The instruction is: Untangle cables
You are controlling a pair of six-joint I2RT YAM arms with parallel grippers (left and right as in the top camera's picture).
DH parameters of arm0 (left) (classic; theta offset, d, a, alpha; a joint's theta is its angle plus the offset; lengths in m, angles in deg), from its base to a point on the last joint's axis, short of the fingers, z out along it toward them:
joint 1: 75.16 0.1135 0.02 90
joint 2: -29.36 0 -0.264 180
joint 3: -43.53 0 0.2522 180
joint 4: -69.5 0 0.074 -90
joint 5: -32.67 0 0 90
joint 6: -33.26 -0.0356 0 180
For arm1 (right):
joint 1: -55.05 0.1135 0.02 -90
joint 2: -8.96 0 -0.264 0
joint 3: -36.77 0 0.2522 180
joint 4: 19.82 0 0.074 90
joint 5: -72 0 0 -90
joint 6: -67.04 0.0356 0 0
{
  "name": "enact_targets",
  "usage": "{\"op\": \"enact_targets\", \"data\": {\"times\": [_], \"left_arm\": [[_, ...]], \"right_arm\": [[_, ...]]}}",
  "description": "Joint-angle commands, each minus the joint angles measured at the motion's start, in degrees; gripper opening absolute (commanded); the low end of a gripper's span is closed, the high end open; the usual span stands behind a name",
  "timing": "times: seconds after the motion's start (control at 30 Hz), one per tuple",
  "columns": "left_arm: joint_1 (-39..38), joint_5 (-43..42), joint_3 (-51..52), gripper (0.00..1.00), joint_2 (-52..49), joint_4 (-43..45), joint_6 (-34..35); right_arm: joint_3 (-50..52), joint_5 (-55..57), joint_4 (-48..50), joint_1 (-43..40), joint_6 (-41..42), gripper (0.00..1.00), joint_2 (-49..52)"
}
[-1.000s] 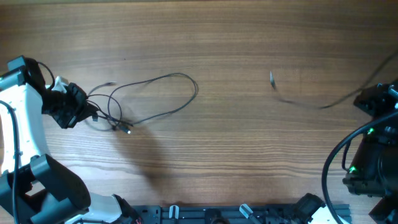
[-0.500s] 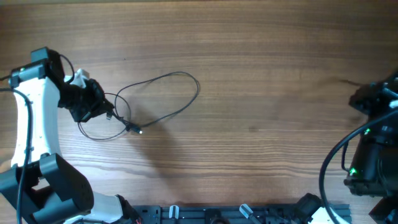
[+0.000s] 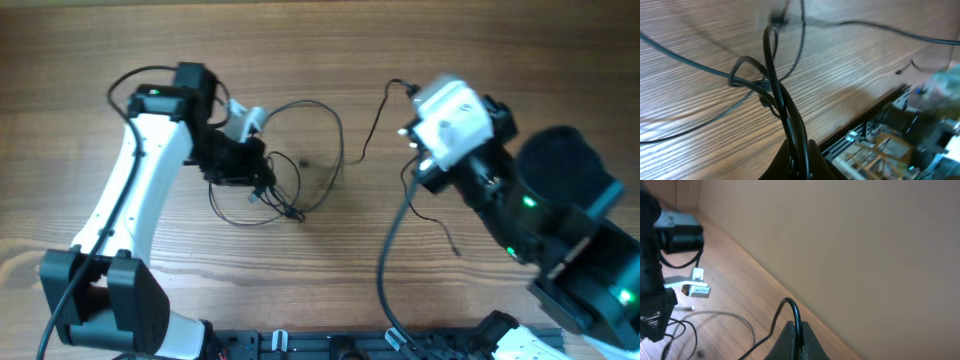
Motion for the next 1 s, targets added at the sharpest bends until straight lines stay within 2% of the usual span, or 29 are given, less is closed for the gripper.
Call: {"op": "enact_targets", "data": {"times": [0.0, 0.17, 0.27, 0.5, 0.53, 0.63, 0.7, 0.83, 0.97], "left_arm": [[-3.4, 3.0, 0.3, 0.04, -0.3, 0.7, -0.1], [-4.5, 3.5, 0.3, 0.04, -0.3, 1.6, 0.7], [-4.5, 4.1, 0.4, 0.04, -0.3, 1.8, 1.8], [-4.5, 4.1, 0.3, 0.04, -0.3, 2.0, 2.8], [-4.5, 4.1, 0.4, 0.04, -0.3, 2.0, 2.8], [-4.5, 4.1, 0.3, 0.04, -0.3, 2.0, 2.8], [-4.5, 4.1, 0.4, 0.04, -0.3, 2.0, 2.8], [-4.5, 4.1, 0.4, 0.04, -0.3, 2.0, 2.8], [-4.5, 4.1, 0.4, 0.04, -0.3, 1.7, 2.8]], "right_arm": [[-0.7, 4.8, 0.0, -0.7, -6.1, 0.04, 3.7], [-0.7, 13.8, 0.1, -5.6, -6.6, 0.04, 8.5], [-0.7, 13.9, 1.5, -13.8, -4.9, 0.04, 11.3], [-0.7, 12.7, 13.9, -42.4, 9.5, 0.04, 15.5], [-0.7, 8.2, 15.3, -48.7, 10.3, 0.04, 15.9], [-0.7, -0.1, 17.3, -59.9, 18.8, 0.04, 18.0], [-0.7, -0.8, 17.9, -65.6, 24.2, 0.04, 20.3], [-0.7, 0.6, 17.8, -73.9, 27.3, 0.04, 25.8], [-0.7, 13.6, 14.9, -80.8, 40.4, 0.04, 31.4]]}}
